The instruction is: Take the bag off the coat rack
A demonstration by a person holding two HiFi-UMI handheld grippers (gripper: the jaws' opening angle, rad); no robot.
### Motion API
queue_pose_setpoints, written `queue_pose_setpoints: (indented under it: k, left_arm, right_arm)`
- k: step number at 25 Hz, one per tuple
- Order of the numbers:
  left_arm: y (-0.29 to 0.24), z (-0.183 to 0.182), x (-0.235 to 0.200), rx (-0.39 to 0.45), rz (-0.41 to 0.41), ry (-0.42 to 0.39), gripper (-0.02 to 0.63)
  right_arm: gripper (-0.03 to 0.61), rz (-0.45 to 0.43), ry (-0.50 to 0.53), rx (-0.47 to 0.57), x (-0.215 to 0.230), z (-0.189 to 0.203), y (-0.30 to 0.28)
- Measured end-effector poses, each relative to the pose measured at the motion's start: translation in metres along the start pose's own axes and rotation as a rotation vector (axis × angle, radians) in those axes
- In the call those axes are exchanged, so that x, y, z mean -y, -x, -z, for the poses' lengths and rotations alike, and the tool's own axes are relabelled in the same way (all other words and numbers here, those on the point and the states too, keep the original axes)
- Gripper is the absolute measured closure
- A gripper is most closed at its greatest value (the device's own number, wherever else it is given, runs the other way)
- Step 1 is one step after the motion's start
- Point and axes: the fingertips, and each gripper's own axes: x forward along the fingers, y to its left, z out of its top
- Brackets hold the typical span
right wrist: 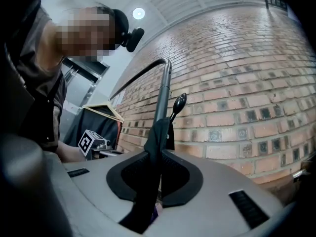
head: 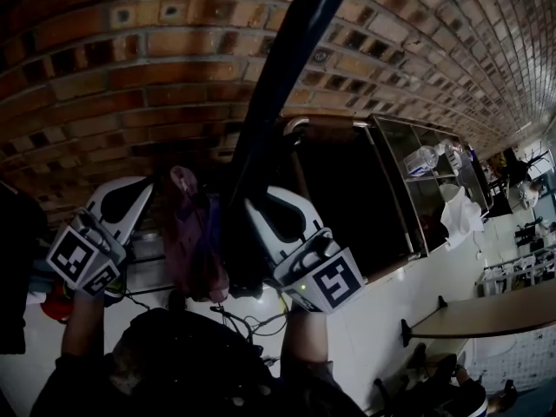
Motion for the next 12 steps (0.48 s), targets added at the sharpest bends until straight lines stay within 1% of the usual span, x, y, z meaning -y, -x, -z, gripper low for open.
queue_pose_setpoints:
  k: [2,7,12]
  left_arm:
    - [-0.001,0.000,0.000,0.000,0.002,0.003,0.599]
    - [-0.003,-0.005,-0.004,0.004,0.004,-0.002,0.600]
    - [-0.009,-0.007,-0.005,0.002,0.023,-0.011,0.599]
  right_arm:
    - [0.519,0.012,-0.014,-0.008,0.002,0.000,0.001]
    - [0.535,0.090,0.038,-0.025,0.001,-0.006,0.000]
    - [0.540,0.126,0.030,0.018,0.004,-0.019,0.001]
